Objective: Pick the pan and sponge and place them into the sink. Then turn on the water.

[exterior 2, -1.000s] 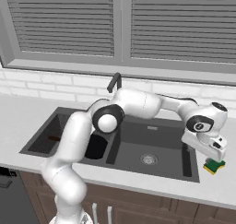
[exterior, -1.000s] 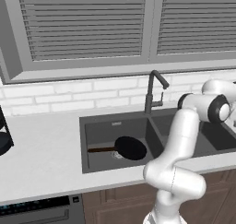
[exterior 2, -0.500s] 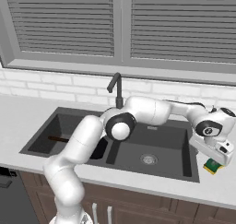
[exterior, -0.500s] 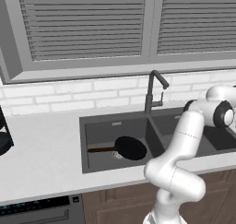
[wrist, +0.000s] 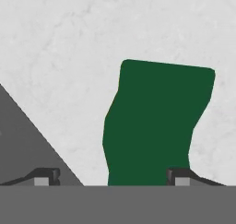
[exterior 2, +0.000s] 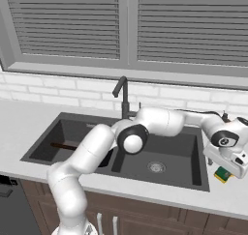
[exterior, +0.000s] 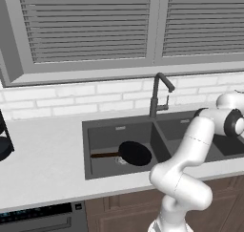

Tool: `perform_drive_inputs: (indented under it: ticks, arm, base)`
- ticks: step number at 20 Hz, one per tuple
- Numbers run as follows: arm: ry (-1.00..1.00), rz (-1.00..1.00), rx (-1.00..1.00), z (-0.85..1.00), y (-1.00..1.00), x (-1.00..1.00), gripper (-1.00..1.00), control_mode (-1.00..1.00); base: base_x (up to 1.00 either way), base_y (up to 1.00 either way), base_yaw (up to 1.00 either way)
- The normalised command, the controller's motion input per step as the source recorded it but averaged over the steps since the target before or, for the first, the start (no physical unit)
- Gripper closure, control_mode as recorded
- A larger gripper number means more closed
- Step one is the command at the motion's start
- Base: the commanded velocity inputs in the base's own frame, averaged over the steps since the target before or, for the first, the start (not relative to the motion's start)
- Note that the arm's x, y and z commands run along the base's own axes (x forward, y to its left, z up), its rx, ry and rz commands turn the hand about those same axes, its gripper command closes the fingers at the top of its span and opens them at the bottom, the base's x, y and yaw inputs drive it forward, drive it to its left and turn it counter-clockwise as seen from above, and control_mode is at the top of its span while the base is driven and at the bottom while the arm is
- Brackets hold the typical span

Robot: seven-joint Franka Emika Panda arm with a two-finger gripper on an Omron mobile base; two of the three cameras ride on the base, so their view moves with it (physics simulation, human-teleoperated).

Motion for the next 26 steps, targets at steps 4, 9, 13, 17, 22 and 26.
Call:
perform_drive_inputs:
  ticks: [4, 9, 13, 17, 22, 26]
  arm:
    - [0.0, 0.0, -0.01, -0.06, -0.12, 0.0, -1.0, -1.0]
    - [0.0, 0.0, -0.05, -0.13, -0.02, 0.0, -1.0, -1.0]
    - [0.0, -0.02, -0.03, -0.05, 0.0, 0.0, -1.0, -1.0]
    - [0.0, -0.03, -0.03, 0.0, 0.0, -0.01, -1.0, -1.0]
    - [0.0, -0.03, -0.02, 0.0, 0.0, -0.01, -1.0, -1.0]
    - [0.0, -0.03, -0.02, -0.13, 0.0, 0.0, -1.0, -1.0]
  base:
    - [0.0, 0.0, 0.0]
    - [0.0, 0.0, 0.0]
    - [0.0, 0.0, 0.0]
    - [0.0, 0.0, 0.0]
    - [0.0, 0.0, 0.0]
    - [0.0, 0.0, 0.0]
